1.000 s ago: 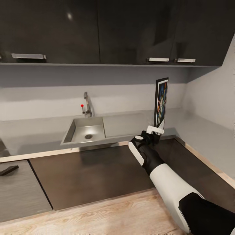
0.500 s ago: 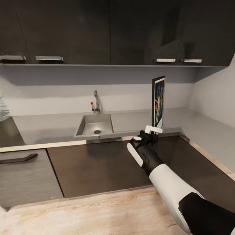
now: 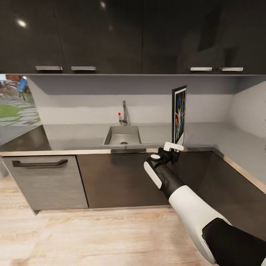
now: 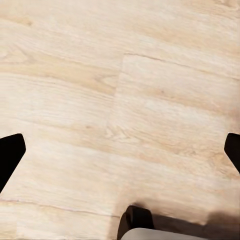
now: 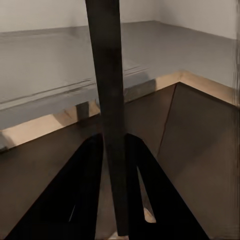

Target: Pick up the poster from the kitchen countertop and hang it on one of the wall nails in the kitchen.

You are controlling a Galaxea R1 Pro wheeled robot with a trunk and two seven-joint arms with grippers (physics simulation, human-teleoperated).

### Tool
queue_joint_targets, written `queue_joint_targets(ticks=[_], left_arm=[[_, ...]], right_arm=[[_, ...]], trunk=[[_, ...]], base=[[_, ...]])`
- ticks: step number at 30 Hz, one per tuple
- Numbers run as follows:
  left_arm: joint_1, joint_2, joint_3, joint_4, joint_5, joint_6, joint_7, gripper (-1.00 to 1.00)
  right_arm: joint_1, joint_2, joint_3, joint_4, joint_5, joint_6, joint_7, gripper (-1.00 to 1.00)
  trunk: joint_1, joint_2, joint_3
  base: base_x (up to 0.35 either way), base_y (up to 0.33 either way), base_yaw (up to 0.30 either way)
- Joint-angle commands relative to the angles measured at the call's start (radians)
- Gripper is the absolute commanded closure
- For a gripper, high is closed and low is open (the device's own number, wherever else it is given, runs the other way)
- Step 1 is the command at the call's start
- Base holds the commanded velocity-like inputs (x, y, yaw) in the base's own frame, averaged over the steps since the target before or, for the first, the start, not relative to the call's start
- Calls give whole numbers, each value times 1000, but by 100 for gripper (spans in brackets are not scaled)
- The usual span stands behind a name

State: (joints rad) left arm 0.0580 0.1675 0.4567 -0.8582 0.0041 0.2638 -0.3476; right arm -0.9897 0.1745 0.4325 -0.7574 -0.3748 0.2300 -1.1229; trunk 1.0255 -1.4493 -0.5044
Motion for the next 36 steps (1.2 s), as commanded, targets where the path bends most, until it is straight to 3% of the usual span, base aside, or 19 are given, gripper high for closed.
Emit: queue_joint_targets(ticks=[1, 4, 6, 7, 9, 11, 14, 19, 23, 27, 30, 34, 36], left_arm=[[0, 0, 2, -2, 1, 8, -5, -100], [0, 0, 2, -3, 1, 8, -5, -100], [0, 0, 2, -3, 1, 7, -5, -100], [0, 0, 2, -3, 1, 7, -5, -100], [0, 0, 2, -3, 1, 7, -5, -100], [0, 0, 2, -3, 1, 8, -5, -100], [0, 0, 2, -4, 1, 8, -5, -100], [0, 0, 2, -3, 1, 7, -4, -100], [0, 0, 2, -3, 1, 8, -5, -100], [0, 0, 2, -3, 1, 7, -5, -100], [0, 0, 2, -3, 1, 8, -5, -100], [0, 1, 2, -3, 1, 7, -5, -100], [0, 4, 2, -3, 1, 7, -5, -100]], right_arm=[[-1, 0, 3, 0, -4, 9, -6, 100], [-1, 0, 6, -2, -4, 7, -2, 100], [-1, 0, 47, -19, -4, 3, 12, 100], [-1, 0, 89, -42, -4, 2, 18, 100], [-1, 0, 136, -70, -5, 1, 22, 100], [0, 0, 224, -118, -11, 3, 30, 100], [0, 0, 280, -168, -52, 4, 66, 100], [3, 0, 325, -244, -162, 6, 160, 100], [39, -2, 335, -307, -190, 9, 224, 100], [105, -8, 339, -389, -198, 15, 348, 100], [160, -21, 350, -453, -195, 34, 407, 100], [224, -73, 393, -533, -193, 46, 490, 100], [269, -149, 425, -597, -192, 46, 600, 100]], trunk=[[-1, -1, -1], [-1, -1, -1], [-1, -1, -1], [-1, -1, -1], [-1, -1, -1], [-1, -1, -1], [-1, -1, -1], [-1, -1, -1], [-1, -1, -1], [-1, -1, -1], [-1, -1, -1], [-1, -1, -1], [-1, -1, -1]], base=[[-320, 0, 16], [-320, 0, 10], [-255, 0, 4], [-149, 0, 2], [-107, 0, 2], [-50, 0, 1], [-24, 0, 0], [-8, 0, 0], [-1, 0, 0], [0, 0, 0], [0, 0, 0], [0, 0, 0], [0, 0, 0]])
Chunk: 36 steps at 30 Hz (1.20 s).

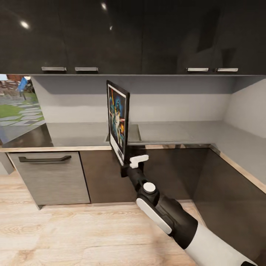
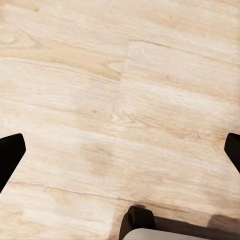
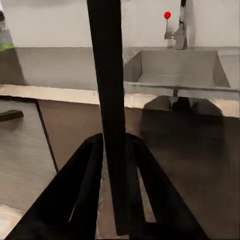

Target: Pick up the poster from the kitchen countertop and hang it on one of the wall nails in the kitchen.

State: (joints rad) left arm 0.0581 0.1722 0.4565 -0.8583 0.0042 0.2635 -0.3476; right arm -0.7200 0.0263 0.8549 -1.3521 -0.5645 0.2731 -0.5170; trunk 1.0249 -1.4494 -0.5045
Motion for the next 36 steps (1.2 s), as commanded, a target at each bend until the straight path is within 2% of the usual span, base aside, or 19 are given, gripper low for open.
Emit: queue_joint_targets(ticks=[1, 3, 6, 8, 12, 15, 16, 21, 22, 24, 29, 36], left_arm=[[0, 0, 2, -2, 0, 8, -5, -100], [0, 0, 2, -3, 0, 8, -5, -100], [0, 1, 2, -2, 0, 8, -5, -100], [0, 1, 2, -2, 0, 8, -5, -100], [0, 2, 2, -2, 0, 8, -6, -100], [0, 3, 2, -3, 0, 8, -6, -100], [0, 3, 2, -3, 0, 8, -7, -100], [0, 6, 2, -3, 0, 7, -7, -100], [0, 7, 2, -3, 0, 7, -8, -100], [0, 7, 2, -4, 0, 7, -8, -100], [0, 7, 2, -4, 0, 6, -8, -100], [0, 12, 2, -4, -1, 3, -8, -100]], right_arm=[[7, -16, 9, -15, -2, 3, 19, 100], [22, -42, 18, -39, -2, 3, 66, 100], [66, -100, 30, -97, -2, 3, 184, 100], [80, -115, 32, -106, -2, 3, 221, 100], [137, -164, 34, -117, 0, -11, 334, 100], [159, -188, 34, -115, 2, -34, 380, 100], [169, -208, 34, -107, 2, -47, 403, 100], [188, -243, 34, -83, 3, -64, 463, 100], [202, -263, 34, -75, 3, -68, 486, 100], [221, -290, 34, -71, 3, -73, 499, 100], [253, -325, 32, -67, 4, -108, 508, 100], [261, -338, 29, -29, 2, -121, 511, 100]], trunk=[[0, -1, -1], [0, -1, -1], [0, -1, -1], [0, -1, -1], [0, -1, -1], [0, -1, -1], [0, -1, -1], [0, -1, -1], [0, -1, -1], [0, -1, -1], [0, -1, -1], [0, -1, -1]], base=[[0, 0, 0], [0, 0, 0], [0, 0, 0], [0, 0, 0], [0, 0, 0], [0, 0, 0], [0, 0, 0], [0, 0, 0], [0, 0, 0], [0, 0, 0], [0, 0, 0], [0, 0, 54]])
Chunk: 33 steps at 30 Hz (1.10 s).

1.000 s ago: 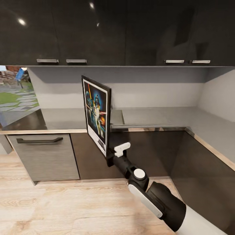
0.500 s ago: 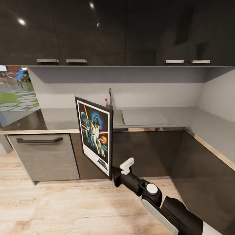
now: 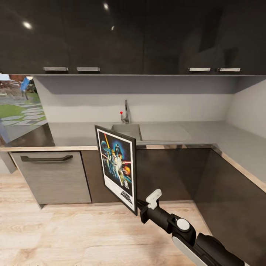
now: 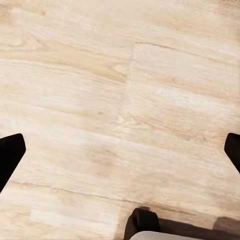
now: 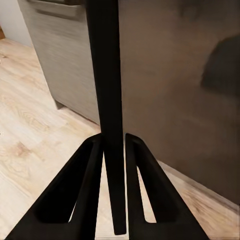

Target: Pick up the poster from the kitchen countertop and hang it on one of the wall nails in the kitchen.

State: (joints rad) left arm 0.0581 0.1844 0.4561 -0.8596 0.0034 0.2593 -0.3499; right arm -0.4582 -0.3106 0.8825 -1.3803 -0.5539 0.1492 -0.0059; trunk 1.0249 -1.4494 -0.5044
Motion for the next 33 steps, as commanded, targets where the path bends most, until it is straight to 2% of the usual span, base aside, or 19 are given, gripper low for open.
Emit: queue_joint_targets(ticks=[1, 8, 13, 17, 20, 26, 33], left_arm=[[0, 0, 3, -2, 0, 5, -5, -100], [0, 0, 3, -2, 0, -22, -4, -100], [0, 1, 3, -2, 0, -26, -6, -100], [0, 1, 18, -2, 0, -26, -6, -100], [0, 1, 30, -11, 1, -26, -6, -100], [0, 0, 44, -11, 1, -24, -7, -100], [0, -1, 39, -4, 2, -24, -9, -100]], right_arm=[[-1, -1, 1, 1, -9, 3, -1, 100], [-1, 1, 1, 7, -10, 6, -1, 100], [0, 3, 1, 5, -13, 11, 0, 100], [0, 4, 1, 4, -13, 12, 0, 100], [0, 7, 2, 4, -13, 13, -2, 100], [0, 6, 1, 3, -14, 13, -2, 100], [0, -1, -2, -2, -15, 15, 1, 100]], trunk=[[0, -1, -1], [0, -1, -1], [0, -1, -1], [0, -1, -1], [0, -1, -1], [-23, 41, 18], [-50, 90, 40]], base=[[0, 0, 196], [5, 0, 252], [181, 132, 78], [177, 220, 11], [9, 13, 252], [2, 3, 167], [0, 0, 26]])
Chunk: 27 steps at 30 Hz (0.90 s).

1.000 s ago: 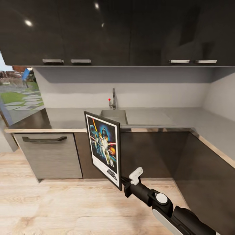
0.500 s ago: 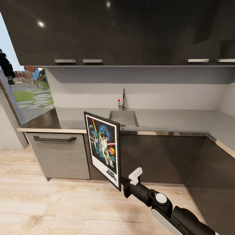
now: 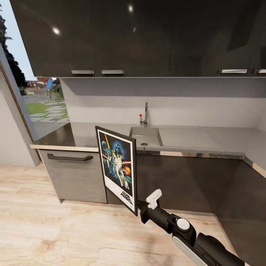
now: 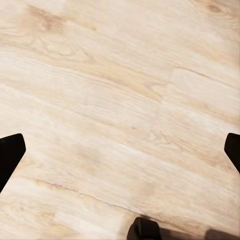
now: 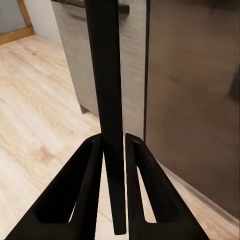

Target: Pick up the poster from the kitchen countertop and hang it on one of the wall nails in the kitchen.

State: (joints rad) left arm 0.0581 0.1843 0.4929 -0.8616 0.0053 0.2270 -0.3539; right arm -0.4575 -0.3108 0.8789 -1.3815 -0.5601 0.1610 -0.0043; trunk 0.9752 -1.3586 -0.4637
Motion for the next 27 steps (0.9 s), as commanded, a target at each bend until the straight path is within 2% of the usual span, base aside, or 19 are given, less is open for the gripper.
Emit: queue_joint_targets(ticks=[1, 5, 7, 8, 9, 11, 12, 13, 14, 15, 19, 20, 23, 24, 27], left_arm=[[0, -2, -2, -2, 1, 8, -6, -100], [0, -4, -30, -4, 1, 8, -6, -100], [0, -4, -58, -9, 1, 8, -6, -100], [0, -4, -78, -13, 2, 8, -7, -100], [0, -5, -113, -20, 2, 9, -8, -100], [0, -6, -131, -27, 2, 9, -8, -100], [0, -6, -144, -34, 2, 9, -8, -100], [0, -6, -149, -36, 2, 9, -8, -100], [0, -6, -153, -37, 2, 9, -8, -100], [0, -6, -159, -38, 2, 8, -8, -100], [0, -5, -166, -37, 2, 8, -8, -100], [0, -5, -171, -37, 2, 8, -8, -100], [0, -5, -176, -36, 2, 7, -8, -100], [0, -5, -180, -36, 2, 7, -8, -100], [0, -5, -194, -36, 1, 7, -8, -100]], right_arm=[[-1, -2, 1, -1, -7, 3, 0, 100], [-1, -3, 2, 3, -5, -4, 0, 100], [0, -13, 2, 6, -5, -6, 1, 100], [1, -33, 2, 7, -6, -8, 5, 100], [0, -75, 2, 7, -9, -9, 53, 100], [1, -94, 0, 9, -9, -10, 106, 100], [1, -108, -5, 16, -9, -10, 164, 100], [1, -113, -13, 21, -9, -10, 192, 100], [1, -116, -26, 28, -9, -10, 218, 100], [1, -122, -64, 42, -9, -10, 266, 100], [1, -128, -138, 78, -8, -9, 364, 100], [1, -130, -160, 99, -8, -10, 412, 100], [1, -131, -192, 120, -7, -10, 476, 100], [1, -132, -218, 130, -7, -10, 510, 100], [1, -132, -253, 149, -6, -9, 549, 100]], trunk=[[-4, 7, 2], [-19, 35, 15], [-27, 49, 21], [-31, 56, 24], [-35, 63, 27], [-42, 77, 34], [-46, 84, 37], [-50, 91, 40], [-54, 98, 43], [-58, 105, 46], [-73, 133, 59], [-77, 140, 62], [-88, 161, 71], [-92, 168, 74], [-104, 189, 84]], base=[[0, 0, 5], [0, 0, 2], [0, 0, 1], [0, 0, 0], [0, 0, 0], [0, 0, 0], [0, 0, 0], [0, 0, 0], [0, 0, 0], [0, 0, 0], [0, 0, 0], [0, 0, 0], [0, 0, 0], [0, 0, 0], [0, 0, 0]])
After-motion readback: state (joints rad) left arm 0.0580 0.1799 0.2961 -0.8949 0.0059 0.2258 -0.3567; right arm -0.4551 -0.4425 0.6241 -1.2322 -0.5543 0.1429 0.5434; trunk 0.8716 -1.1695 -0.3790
